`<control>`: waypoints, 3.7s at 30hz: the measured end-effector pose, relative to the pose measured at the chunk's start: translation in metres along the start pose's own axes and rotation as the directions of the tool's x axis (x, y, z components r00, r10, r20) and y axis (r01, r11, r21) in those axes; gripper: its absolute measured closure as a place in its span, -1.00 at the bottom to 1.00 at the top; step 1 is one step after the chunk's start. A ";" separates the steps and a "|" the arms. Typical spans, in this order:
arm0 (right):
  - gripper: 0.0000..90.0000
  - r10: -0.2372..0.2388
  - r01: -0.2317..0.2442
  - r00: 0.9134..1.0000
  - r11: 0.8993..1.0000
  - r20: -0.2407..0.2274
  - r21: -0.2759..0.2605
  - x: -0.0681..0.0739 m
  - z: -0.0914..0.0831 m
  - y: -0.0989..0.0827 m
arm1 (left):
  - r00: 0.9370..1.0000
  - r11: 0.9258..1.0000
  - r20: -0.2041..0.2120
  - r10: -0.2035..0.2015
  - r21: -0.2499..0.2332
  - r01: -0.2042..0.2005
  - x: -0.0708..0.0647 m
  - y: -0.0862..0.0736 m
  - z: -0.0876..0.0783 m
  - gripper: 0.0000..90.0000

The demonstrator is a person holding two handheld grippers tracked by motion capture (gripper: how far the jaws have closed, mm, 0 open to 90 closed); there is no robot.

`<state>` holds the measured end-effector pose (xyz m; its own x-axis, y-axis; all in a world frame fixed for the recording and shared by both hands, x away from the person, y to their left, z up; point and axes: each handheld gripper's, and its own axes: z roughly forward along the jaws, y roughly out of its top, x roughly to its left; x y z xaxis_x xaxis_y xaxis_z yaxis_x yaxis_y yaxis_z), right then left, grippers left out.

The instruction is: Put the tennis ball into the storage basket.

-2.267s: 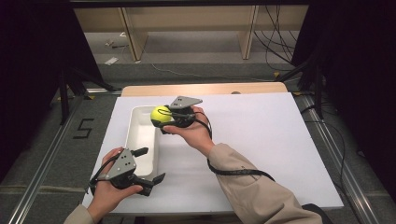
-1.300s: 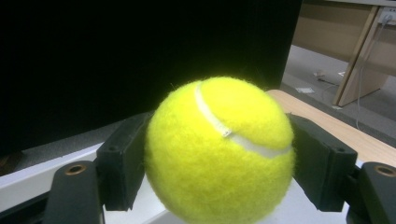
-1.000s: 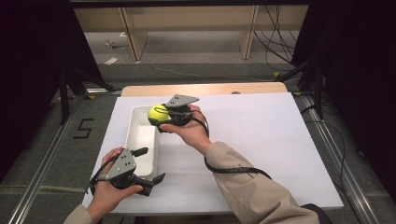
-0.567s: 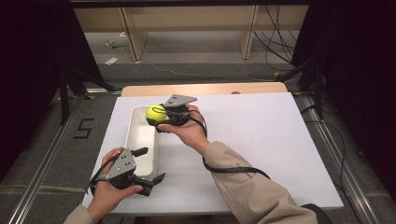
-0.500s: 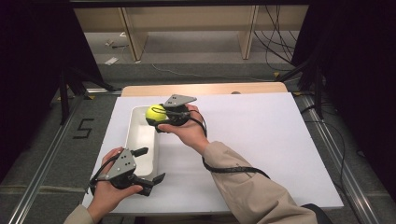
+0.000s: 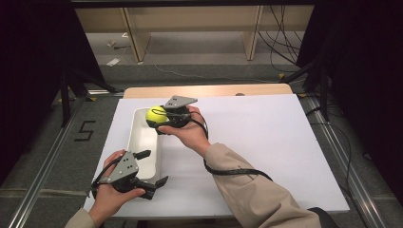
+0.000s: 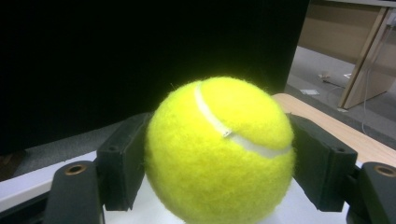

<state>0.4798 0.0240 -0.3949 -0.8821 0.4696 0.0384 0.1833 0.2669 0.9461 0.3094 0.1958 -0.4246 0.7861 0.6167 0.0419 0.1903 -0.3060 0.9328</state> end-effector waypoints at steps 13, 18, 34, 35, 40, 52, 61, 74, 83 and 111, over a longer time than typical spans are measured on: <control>-0.39 -0.001 0.001 1.000 1.000 -0.003 0.003 0.000 0.004 0.002 | 1.000 1.000 0.001 0.000 -0.001 0.000 0.000 0.000 0.000 -1.00; -0.39 -0.004 0.004 1.000 1.000 -0.004 0.002 0.001 0.005 0.003 | 1.000 1.000 0.001 -0.001 -0.001 0.001 0.000 0.000 0.000 -1.00; -0.39 -0.006 0.006 1.000 1.000 -0.012 0.008 0.002 0.013 0.005 | 1.000 1.000 0.000 0.005 -0.002 -0.005 0.000 0.000 0.000 -1.00; -0.39 -0.004 0.004 1.000 1.000 -0.012 0.007 0.002 0.013 0.005 | 1.000 1.000 0.000 0.005 -0.001 -0.005 0.000 0.000 0.000 -1.00; -0.39 -0.005 0.005 1.000 1.000 -0.013 0.008 0.003 0.014 0.006 | 1.000 1.000 0.000 0.005 -0.002 -0.005 0.000 0.000 0.000 -1.00; -0.39 -0.004 0.004 1.000 1.000 -0.020 0.013 0.005 0.018 0.006 | 1.000 1.000 0.003 0.001 -0.002 -0.001 0.000 0.000 0.000 -1.00; -0.39 -0.005 0.005 1.000 1.000 -0.020 0.016 0.005 0.021 0.007 | 1.000 1.000 0.004 0.001 -0.002 -0.001 0.000 0.000 0.000 -1.00; -0.39 -0.007 0.007 1.000 1.000 -0.025 0.017 0.007 0.026 0.008 | 1.000 1.000 0.005 0.002 -0.003 -0.002 0.000 0.000 0.000 -1.00; -0.39 -0.008 0.009 1.000 1.000 -0.029 0.022 0.009 0.029 0.009 | 1.000 1.000 0.005 0.004 -0.003 -0.004 0.000 0.000 0.000 -1.00; -0.39 -0.010 0.012 0.999 0.999 -0.040 0.040 0.011 0.040 0.008 | 1.000 1.000 0.006 0.003 -0.004 -0.003 0.000 0.000 0.000 -1.00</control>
<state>0.4888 0.0654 -0.4001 -0.9004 0.4332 0.0417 0.1903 0.3057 0.9329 0.3091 0.1958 -0.4242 0.7899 0.6117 0.0428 0.1854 -0.3048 0.9342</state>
